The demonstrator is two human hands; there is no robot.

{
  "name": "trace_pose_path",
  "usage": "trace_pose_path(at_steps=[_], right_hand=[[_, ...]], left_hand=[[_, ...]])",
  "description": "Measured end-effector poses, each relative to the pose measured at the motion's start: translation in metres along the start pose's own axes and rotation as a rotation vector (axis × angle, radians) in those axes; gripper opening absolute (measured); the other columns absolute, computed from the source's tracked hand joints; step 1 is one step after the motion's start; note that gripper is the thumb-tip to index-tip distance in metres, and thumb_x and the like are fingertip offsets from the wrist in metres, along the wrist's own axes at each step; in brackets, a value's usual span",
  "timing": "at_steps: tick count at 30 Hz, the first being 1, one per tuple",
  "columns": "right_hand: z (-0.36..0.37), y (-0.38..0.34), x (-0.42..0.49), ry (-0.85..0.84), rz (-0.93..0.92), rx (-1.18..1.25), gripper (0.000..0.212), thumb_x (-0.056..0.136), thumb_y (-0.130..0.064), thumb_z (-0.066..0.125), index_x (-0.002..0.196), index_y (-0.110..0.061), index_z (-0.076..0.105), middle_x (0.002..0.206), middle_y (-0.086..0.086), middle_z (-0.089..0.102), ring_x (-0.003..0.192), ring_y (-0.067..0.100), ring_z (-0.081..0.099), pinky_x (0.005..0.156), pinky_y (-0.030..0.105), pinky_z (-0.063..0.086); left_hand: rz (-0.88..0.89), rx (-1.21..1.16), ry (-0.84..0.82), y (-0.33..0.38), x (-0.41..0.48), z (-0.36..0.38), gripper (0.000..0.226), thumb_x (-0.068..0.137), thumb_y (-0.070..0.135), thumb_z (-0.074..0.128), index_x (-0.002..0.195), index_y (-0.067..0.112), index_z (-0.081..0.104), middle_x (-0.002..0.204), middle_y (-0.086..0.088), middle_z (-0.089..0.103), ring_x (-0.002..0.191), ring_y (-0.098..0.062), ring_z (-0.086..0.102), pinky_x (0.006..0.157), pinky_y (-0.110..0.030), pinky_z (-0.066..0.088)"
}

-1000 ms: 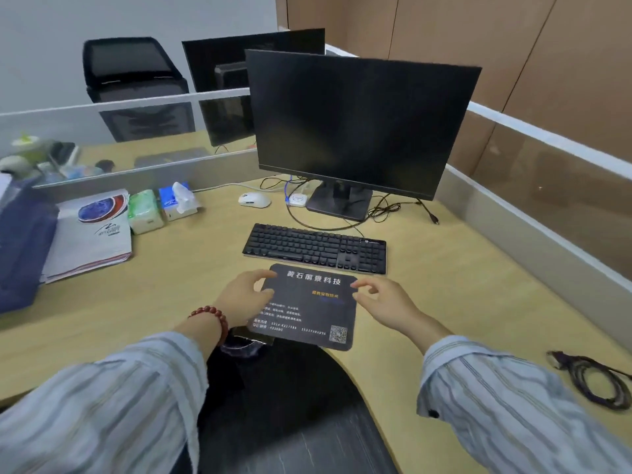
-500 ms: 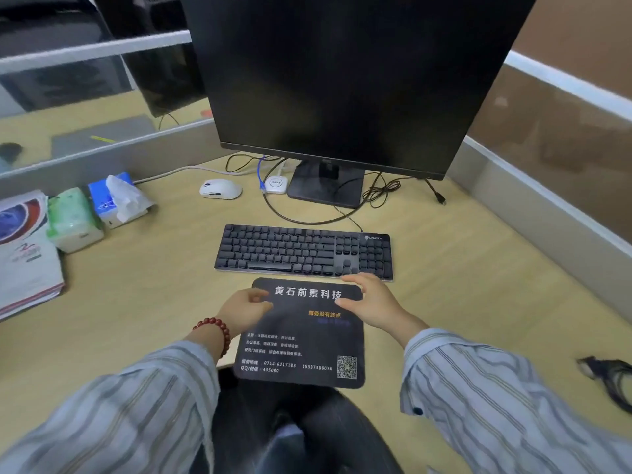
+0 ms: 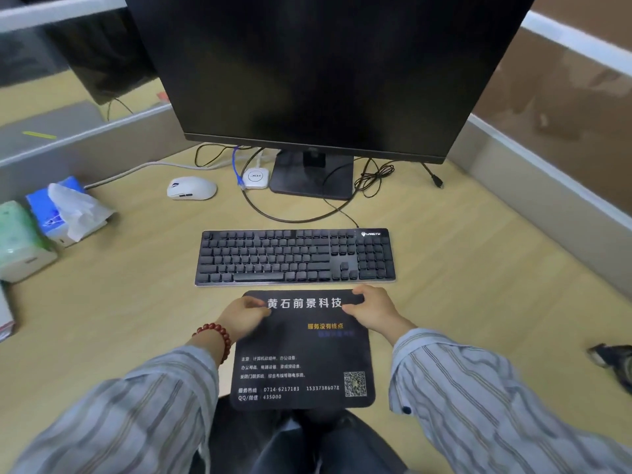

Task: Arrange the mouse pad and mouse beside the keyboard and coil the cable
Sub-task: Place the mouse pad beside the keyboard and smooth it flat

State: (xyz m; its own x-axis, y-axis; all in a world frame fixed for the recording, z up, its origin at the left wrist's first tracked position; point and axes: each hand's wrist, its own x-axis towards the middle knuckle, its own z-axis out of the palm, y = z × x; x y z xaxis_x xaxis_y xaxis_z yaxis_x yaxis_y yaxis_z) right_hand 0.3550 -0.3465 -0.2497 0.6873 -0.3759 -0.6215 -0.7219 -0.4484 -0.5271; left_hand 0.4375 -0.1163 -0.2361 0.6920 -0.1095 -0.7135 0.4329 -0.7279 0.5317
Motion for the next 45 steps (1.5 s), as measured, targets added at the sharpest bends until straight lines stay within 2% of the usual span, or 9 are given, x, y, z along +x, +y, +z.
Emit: trace_pose_path(at_steps=[6,9,12,15,19,23,36,42,45], right_hand=[[0.001,-0.002,0.018,-0.067,0.127,0.081,0.069,0.078,-0.022,0.067,0.141,-0.014,0.04,0.143,0.012,0.041,0.118,0.025,0.054,0.1,0.031,0.045],[0.001,-0.004,0.026,-0.046,0.157,0.108,0.065,0.079,-0.014,0.061,0.14,-0.012,0.037,0.139,0.012,0.044,0.115,0.026,0.054,0.09,0.031,0.048],[0.001,-0.003,0.034,0.022,0.221,0.089,0.035,0.08,-0.008,0.056,0.115,-0.005,0.052,0.109,0.012,0.059,0.088,0.025,0.055,0.064,0.027,0.045],[-0.001,-0.001,0.042,-0.003,0.264,0.046,0.014,0.084,-0.013,0.06,0.075,-0.007,0.053,0.08,0.005,0.056,0.081,0.025,0.055,0.065,0.029,0.047],[-0.01,-0.004,0.044,-0.029,0.234,-0.141,0.042,0.094,-0.027,0.05,0.128,-0.002,0.053,0.128,0.01,0.06,0.12,0.026,0.056,0.086,0.025,0.044],[-0.025,0.001,0.041,0.048,0.204,-0.095,0.046,0.098,-0.023,0.044,0.14,-0.005,0.042,0.146,0.011,0.045,0.132,0.028,0.045,0.103,0.03,0.038],[-0.137,0.104,0.032,0.228,0.403,-0.047,0.037,0.093,-0.028,0.05,0.11,0.002,0.065,0.111,0.016,0.067,0.109,0.032,0.062,0.071,0.026,0.04],[-0.206,0.15,0.045,0.4,0.413,0.077,0.04,0.094,-0.031,0.05,0.107,0.003,0.066,0.116,0.019,0.066,0.11,0.034,0.06,0.085,0.03,0.045],[-0.236,0.165,0.062,0.448,0.358,0.172,0.03,0.091,-0.029,0.055,0.081,-0.003,0.065,0.103,0.018,0.068,0.095,0.031,0.062,0.079,0.031,0.045]], left_hand=[[-0.116,0.036,-0.023,-0.002,0.009,0.004,0.05,0.086,0.029,0.058,0.132,0.013,0.048,0.139,-0.012,0.047,0.127,-0.029,0.044,0.109,-0.042,0.035],[-0.152,0.065,0.019,-0.003,0.017,0.006,0.065,0.081,0.03,0.061,0.139,0.013,0.039,0.143,-0.018,0.04,0.128,-0.035,0.042,0.109,-0.045,0.037],[-0.197,0.07,0.11,-0.005,0.021,0.007,0.07,0.078,0.022,0.063,0.138,0.004,0.032,0.138,-0.022,0.043,0.124,-0.039,0.046,0.103,-0.042,0.042],[-0.22,0.08,0.182,-0.007,0.023,0.006,0.052,0.082,0.023,0.064,0.123,-0.006,0.048,0.124,-0.021,0.058,0.11,-0.036,0.056,0.091,-0.036,0.046],[-0.171,0.188,0.197,0.004,0.02,0.005,0.035,0.092,0.023,0.051,0.111,-0.004,0.06,0.114,-0.021,0.064,0.1,-0.033,0.059,0.09,-0.037,0.049],[-0.126,0.143,0.196,0.019,0.017,0.01,0.038,0.092,0.02,0.05,0.126,0.002,0.052,0.123,-0.019,0.061,0.112,-0.036,0.058,0.096,-0.043,0.05],[0.125,0.117,-0.117,0.115,0.012,0.105,0.027,0.091,0.013,0.053,0.116,0.009,0.059,0.117,-0.014,0.067,0.108,-0.031,0.063,0.094,-0.048,0.052],[0.321,0.307,-0.091,0.181,0.012,0.163,0.023,0.089,0.02,0.056,0.108,0.008,0.063,0.108,-0.011,0.07,0.101,-0.028,0.065,0.091,-0.042,0.054],[0.376,0.4,-0.042,0.208,0.018,0.183,0.024,0.089,0.021,0.055,0.107,0.008,0.063,0.105,-0.01,0.07,0.099,-0.029,0.065,0.089,-0.039,0.053]])
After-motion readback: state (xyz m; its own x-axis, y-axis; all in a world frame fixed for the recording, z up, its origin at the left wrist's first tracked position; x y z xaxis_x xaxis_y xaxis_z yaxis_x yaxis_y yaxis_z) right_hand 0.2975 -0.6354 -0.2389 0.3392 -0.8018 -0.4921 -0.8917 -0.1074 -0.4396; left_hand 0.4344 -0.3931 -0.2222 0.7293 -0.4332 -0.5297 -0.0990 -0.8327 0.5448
